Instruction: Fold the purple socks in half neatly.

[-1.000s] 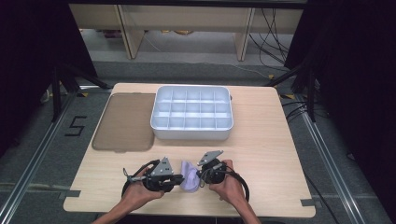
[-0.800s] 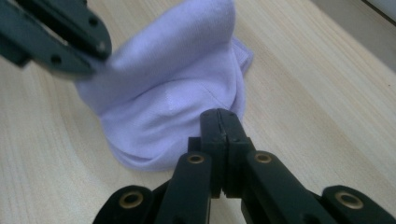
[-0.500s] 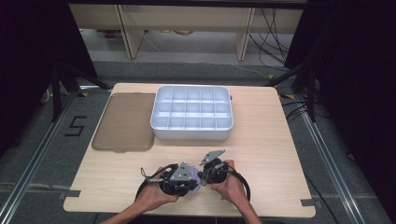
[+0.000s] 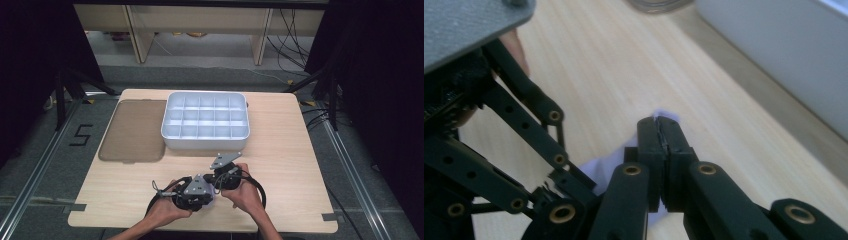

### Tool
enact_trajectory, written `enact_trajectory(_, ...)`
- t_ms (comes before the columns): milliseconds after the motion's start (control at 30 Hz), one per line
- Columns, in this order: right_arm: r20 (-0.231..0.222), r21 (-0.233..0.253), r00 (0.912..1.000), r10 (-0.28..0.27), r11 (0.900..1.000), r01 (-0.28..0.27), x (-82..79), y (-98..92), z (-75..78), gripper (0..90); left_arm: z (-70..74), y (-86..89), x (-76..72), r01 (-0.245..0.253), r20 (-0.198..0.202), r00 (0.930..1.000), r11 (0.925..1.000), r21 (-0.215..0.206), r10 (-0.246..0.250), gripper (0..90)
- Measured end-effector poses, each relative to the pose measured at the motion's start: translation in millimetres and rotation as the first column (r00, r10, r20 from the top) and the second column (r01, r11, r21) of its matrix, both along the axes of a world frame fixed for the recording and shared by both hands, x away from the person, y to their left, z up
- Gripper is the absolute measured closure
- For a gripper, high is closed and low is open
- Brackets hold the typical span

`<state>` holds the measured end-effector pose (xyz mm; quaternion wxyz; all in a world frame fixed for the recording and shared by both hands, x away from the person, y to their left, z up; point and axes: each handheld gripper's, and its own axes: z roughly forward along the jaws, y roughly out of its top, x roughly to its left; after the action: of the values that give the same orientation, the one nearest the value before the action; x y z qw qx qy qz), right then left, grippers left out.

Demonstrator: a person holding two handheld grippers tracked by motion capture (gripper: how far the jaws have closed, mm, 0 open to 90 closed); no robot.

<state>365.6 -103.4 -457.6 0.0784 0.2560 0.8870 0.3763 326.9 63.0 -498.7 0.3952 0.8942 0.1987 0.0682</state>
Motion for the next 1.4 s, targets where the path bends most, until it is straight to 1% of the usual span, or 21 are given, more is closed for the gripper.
enact_trajectory(33, 0.001, -0.028, 1.0, 0.009, 1.0, -0.009, 1.3, 1.2, -1.2, 89.5, -0.5, 0.3, -0.6, 0.001, -0.006, 1.0, 0.9999, -0.011, -0.001, 82.9)
enact_trajectory(67, -0.016, -0.034, 0.9998, -0.009, 0.999, 0.008, 0.8, 4.5, -4.6, 89.5, 1.5, 3.4, 1.8, 0.042, -0.006, 0.9991, 0.9985, 0.036, -0.041, 82.8)
enact_trajectory(100, -0.023, -0.055, 0.9997, 0.001, 0.998, -0.003, 3.6, 3.9, -7.3, 89.5, 0.0, 2.0, -0.3, 0.006, -0.004, 1.0, 1.0, -0.004, -0.006, 82.4)
enact_trajectory(200, -0.069, -0.101, 0.9974, -0.018, 0.995, 0.011, 8.5, 3.2, -24.0, 89.7, 0.1, 4.0, -0.5, 0.006, -0.02, 0.9998, 1.0, -0.004, -0.007, 79.5)
enact_trajectory(233, -0.076, -0.084, 0.9971, 0.001, 0.996, -0.008, 11.3, 1.2, -28.0, 89.9, 0.0, 5.2, -1.9, -0.003, -0.015, 0.9999, 0.9997, -0.026, 0.002, 78.8)
enact_trajectory(333, -0.11, -0.08, 0.9932, -0.04, 0.996, 0.031, 10.5, -2.5, -26.4, 89.9, 3.2, 10.3, -2.0, -0.027, -0.034, 0.9991, 0.9978, -0.06, 0.024, 70.3)
enact_trajectory(367, -0.079, -0.069, 0.9964, -0.03, 0.997, 0.024, 10.6, -2.6, -28.1, 89.9, 9.7, 17.2, -2.6, -0.066, -0.067, 0.9961, 0.9879, -0.141, 0.057, 68.2)
enact_trajectory(400, -0.079, -0.069, 0.9964, -0.03, 0.997, 0.024, 10.6, -2.6, -28.1, 89.9, 9.7, 17.2, -2.6, -0.066, -0.067, 0.9961, 0.9879, -0.141, 0.057, 68.1)
enact_trajectory(433, -0.083, -0.067, 0.996, -0.035, 0.997, 0.03, 10.4, -2.4, -28.4, 89.9, 17.0, 24.6, -1.8, -0.099, -0.08, 0.9932, 0.9739, -0.204, 0.085, 68.6)
enact_trajectory(500, -0.084, -0.075, 0.9958, -0.036, 0.997, 0.029, 9.9, -2.0, -27.8, 90.0, 18.4, 25.4, -1.2, -0.112, -0.068, 0.9927, 0.9692, -0.219, 0.099, 73.3)
enact_trajectory(533, -0.078, -0.081, 0.9966, -0.027, 0.996, 0.021, 10.3, -2.2, -27.8, 90.0, 18.4, 25.4, -1.2, -0.112, -0.068, 0.9927, 0.9692, -0.219, 0.099, 76.3)
enact_trajectory(633, -0.083, -0.068, 0.9961, -0.031, 0.997, 0.025, 9.7, -1.8, -28.1, 90.0, 6.1, 16.2, -0.6, -0.096, -0.061, 0.9942, 0.9863, -0.134, 0.089, 81.7)
enact_trajectory(733, -0.077, -0.077, 0.9961, -0.043, 0.996, 0.037, 7.6, -1.5, -28.0, 90.0, -6.5, 13.8, -1.8, -0.076, -0.067, 0.9953, 0.9931, -0.089, 0.07, 85.9)
enact_trajectory(833, -0.068, -0.096, 0.9969, -0.04, 0.995, 0.034, -0.2, -1.6, -27.6, 90.0, -2.4, 24.3, -0.2, -0.077, -0.02, 0.9969, 0.9961, -0.044, 0.076, 84.6)
enact_trajectory(1067, -0.071, -0.118, 0.9973, -0.02, 0.993, 0.011, -12.6, -5.3, -25.3, 90.0, -5.3, 34.0, 2.6, -0.113, 0.001, 0.9936, 0.9933, -0.024, 0.113, 82.5)
enact_trajectory(1133, -0.057, -0.113, 0.9981, -0.024, 0.993, 0.017, -13.8, -4.6, -25.3, 85.7, -5.8, 31.9, 0.6, -0.106, 0.014, 0.9942, 0.9941, -0.022, 0.106, 82.4)
enact_trajectory(1167, -0.076, -0.118, 0.9959, -0.049, 0.992, 0.04, -14.9, -5.0, -22.9, 79.3, -5.1, 32.1, 0.7, -0.098, 0.027, 0.9948, 0.9952, -0.004, 0.098, 82.4)
enact_trajectory(1200, -0.068, -0.098, 0.9945, -0.079, 0.993, 0.072, -12.6, -6.6, -21.5, 67.7, -5.5, 31.9, 1.1, -0.097, 0.017, 0.9951, 0.9952, -0.014, 0.097, 82.4)
enact_trajectory(1267, -0.032, -0.096, 0.9924, -0.119, 0.989, 0.116, -6.9, -9.0, -17.9, 58.8, -4.9, 32.5, 2.3, -0.098, 0.014, 0.9951, 0.9952, -0.004, 0.098, 82.4)
enact_trajectory(1333, -0.038, -0.094, 0.9917, -0.123, 0.988, 0.119, -5.8, -8.7, -17.0, 57.1, -5.0, 32.4, 2.1, -0.098, 0.015, 0.9951, 0.9952, -0.005, 0.098, 82.4)
enact_trajectory(1400, -0.081, -0.108, 0.9851, -0.152, 0.984, 0.143, -0.9, -3.8, -21.6, 47.2, -5.3, 32.2, 1.7, -0.104, 0.01, 0.9945, 0.9945, -0.005, 0.104, 82.4)
